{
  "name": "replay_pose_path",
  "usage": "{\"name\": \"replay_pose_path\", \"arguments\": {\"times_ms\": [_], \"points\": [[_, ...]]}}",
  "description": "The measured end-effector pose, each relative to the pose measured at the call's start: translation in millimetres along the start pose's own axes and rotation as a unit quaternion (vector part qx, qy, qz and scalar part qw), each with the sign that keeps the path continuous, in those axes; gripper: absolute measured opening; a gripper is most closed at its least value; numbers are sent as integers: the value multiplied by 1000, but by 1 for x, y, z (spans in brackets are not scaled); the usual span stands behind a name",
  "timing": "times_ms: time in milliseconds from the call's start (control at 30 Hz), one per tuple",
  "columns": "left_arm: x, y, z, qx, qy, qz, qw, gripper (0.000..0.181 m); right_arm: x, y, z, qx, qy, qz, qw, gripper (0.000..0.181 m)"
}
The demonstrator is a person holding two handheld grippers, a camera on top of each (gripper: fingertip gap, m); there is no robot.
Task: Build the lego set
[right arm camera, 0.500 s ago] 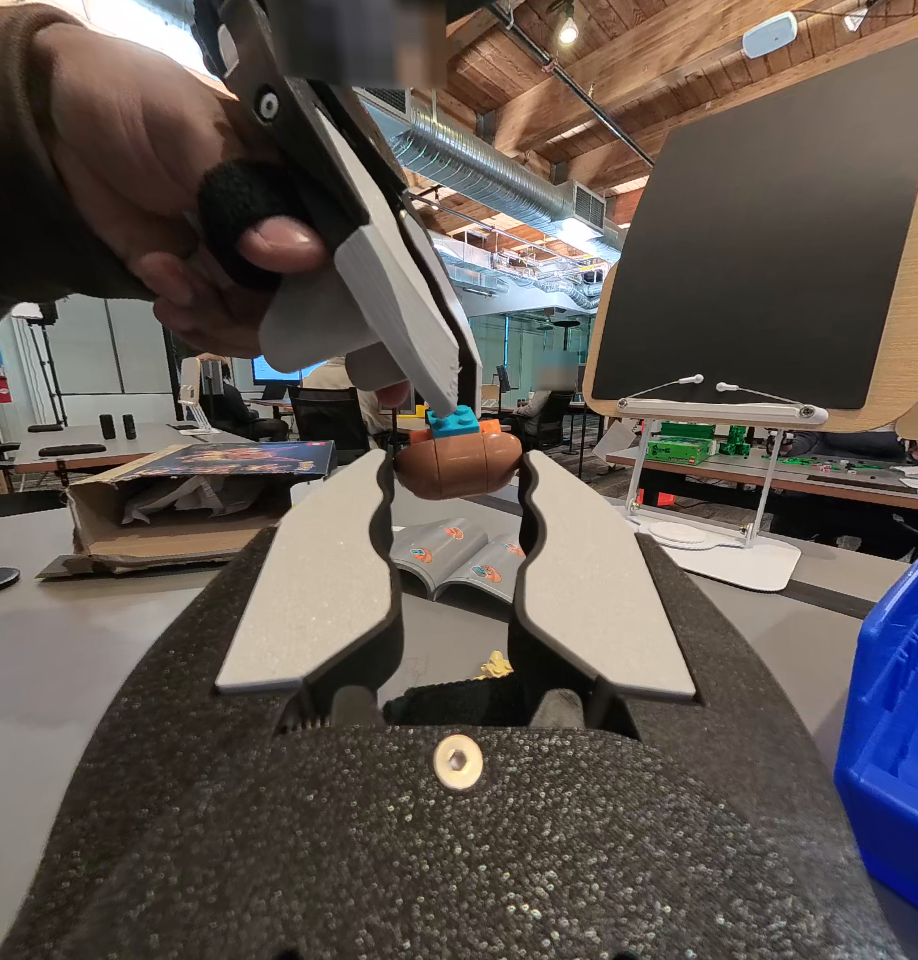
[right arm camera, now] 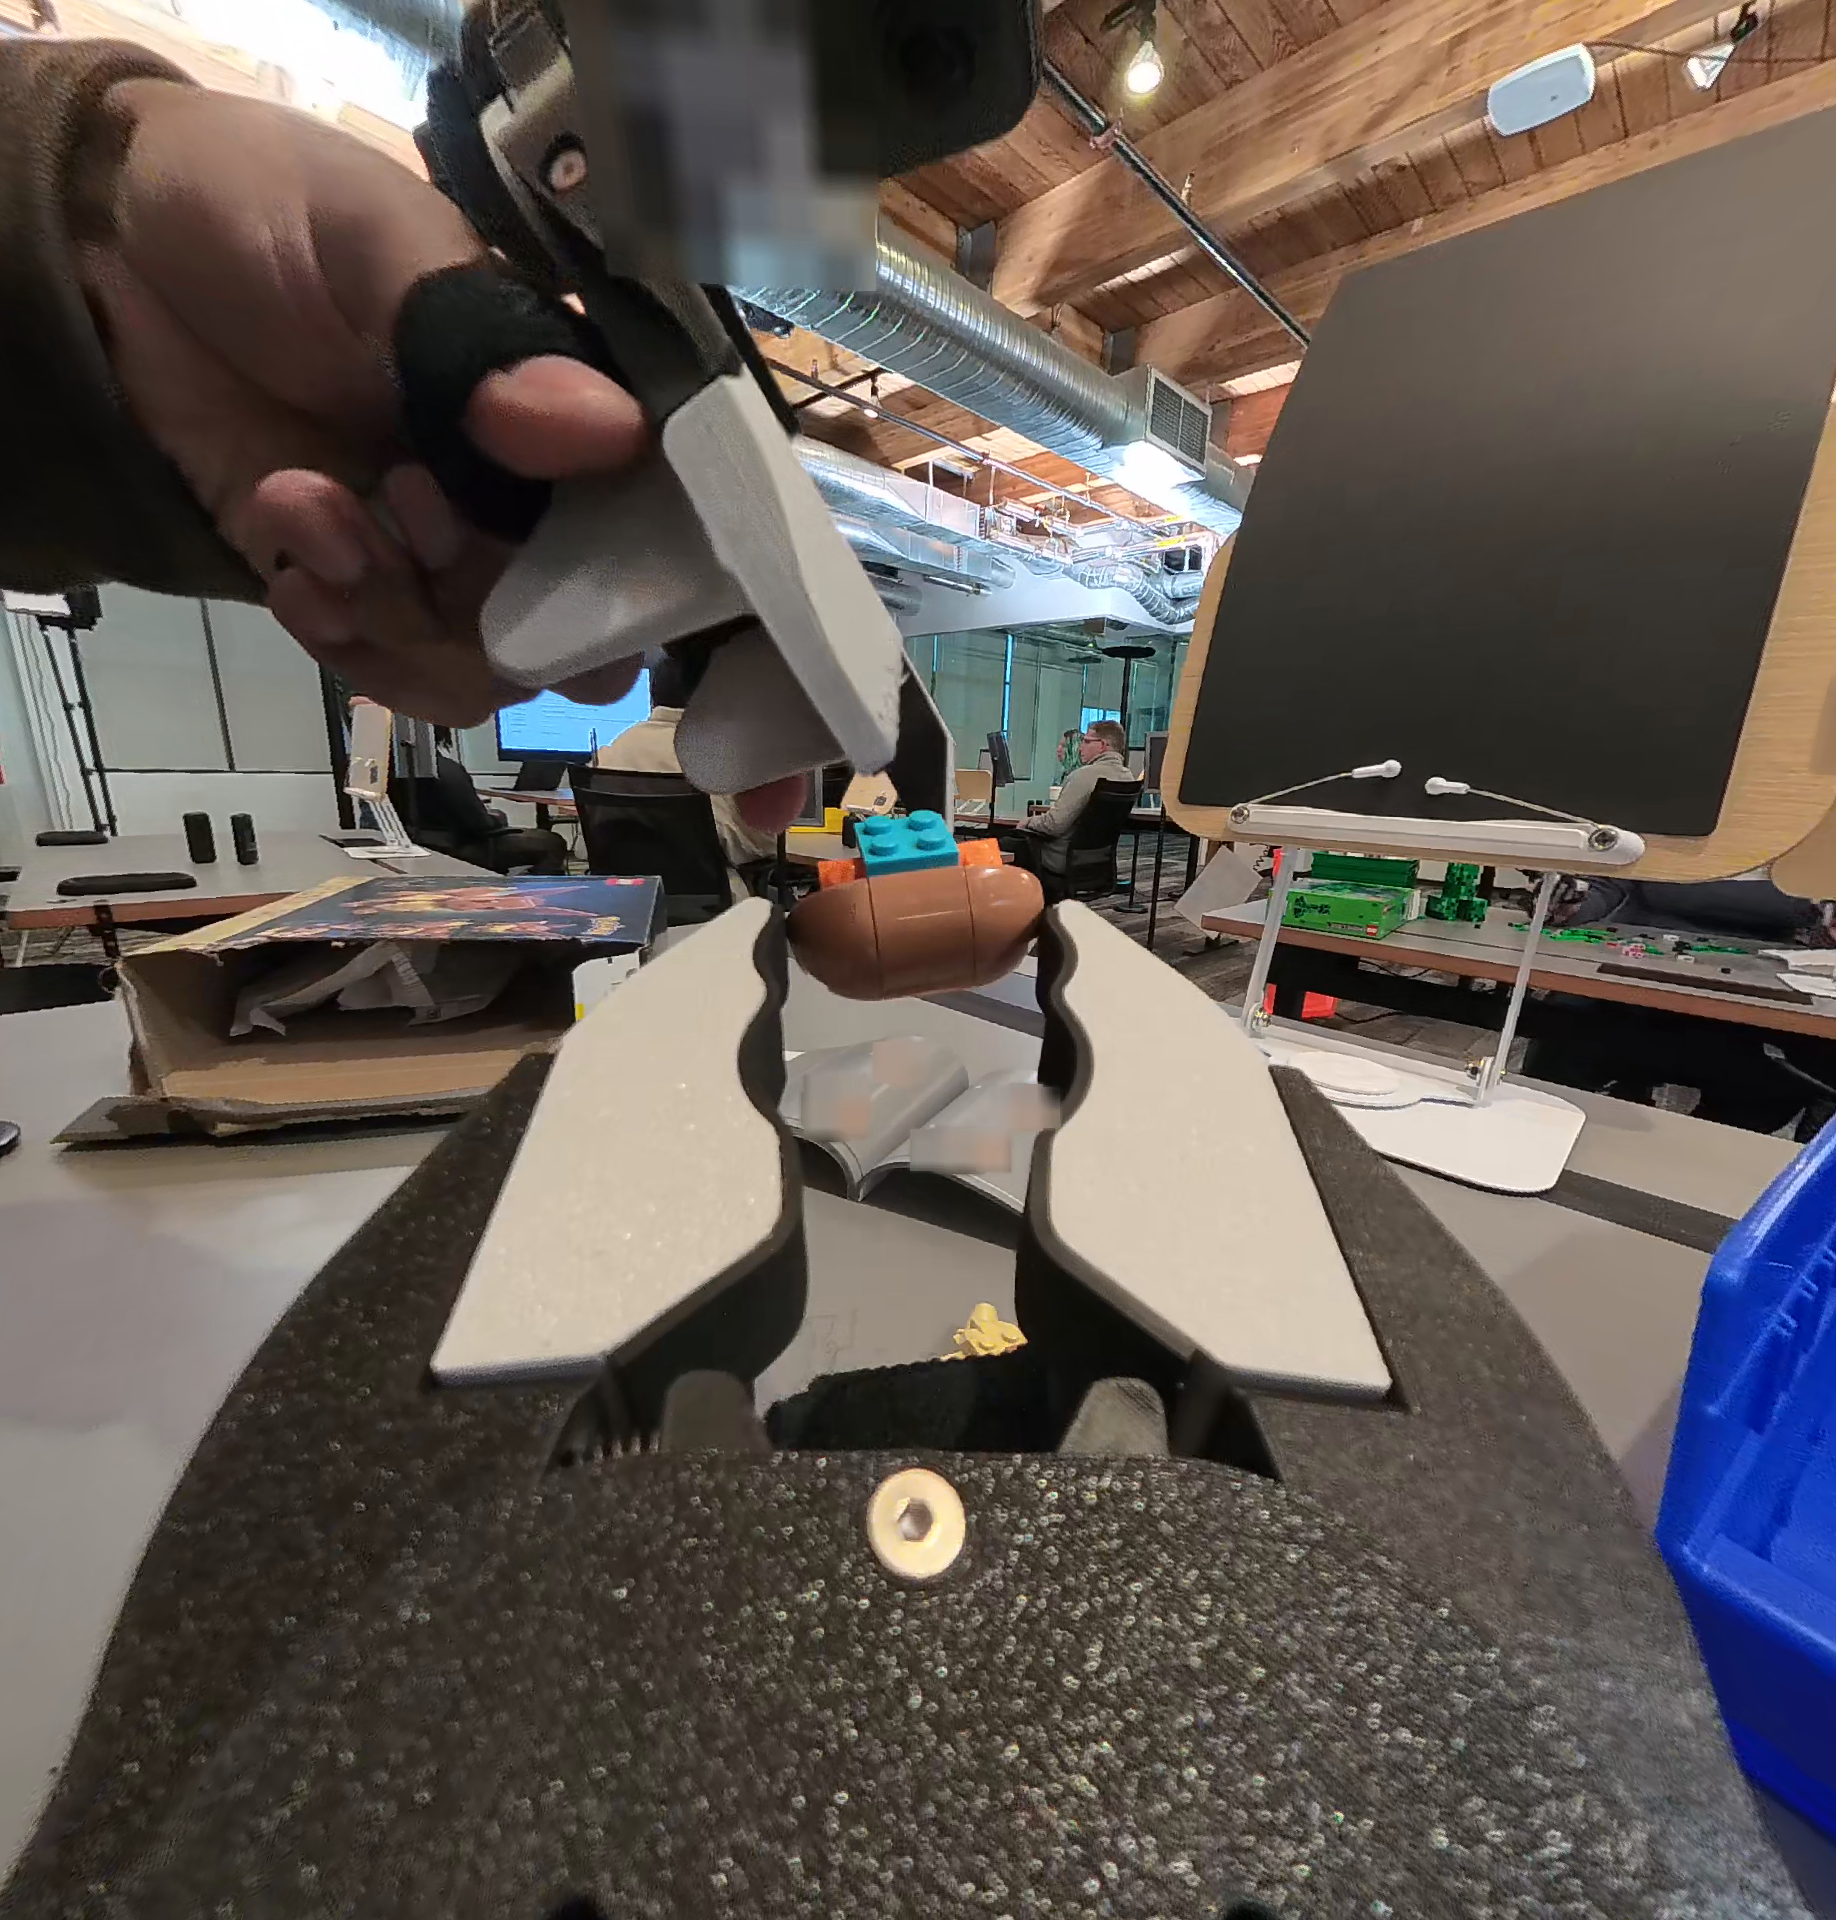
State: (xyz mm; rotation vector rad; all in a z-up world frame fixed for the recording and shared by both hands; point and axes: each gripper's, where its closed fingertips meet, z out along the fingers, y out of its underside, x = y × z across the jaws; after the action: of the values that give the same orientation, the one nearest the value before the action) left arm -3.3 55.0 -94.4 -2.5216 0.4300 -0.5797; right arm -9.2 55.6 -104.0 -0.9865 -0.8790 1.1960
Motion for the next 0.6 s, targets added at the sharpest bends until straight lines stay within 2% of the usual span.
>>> {"name": "replay_pose_path", "arguments": {"times_ms": [300, 467, 600], "points": [[-2, 7, 6, -10, 15, -17, 1000, 42, -1, -1, 0, 1, -2, -7, 1000, 46], [-2, 8, 8, -9, 26, -22, 999, 26, -3, -2, 0, 2, -3, -14, 1000, 46], [1, 9, 9, -9, 35, -20, 999, 20, -3, -2, 0, 0, -3, -17, 1000, 46]]}}
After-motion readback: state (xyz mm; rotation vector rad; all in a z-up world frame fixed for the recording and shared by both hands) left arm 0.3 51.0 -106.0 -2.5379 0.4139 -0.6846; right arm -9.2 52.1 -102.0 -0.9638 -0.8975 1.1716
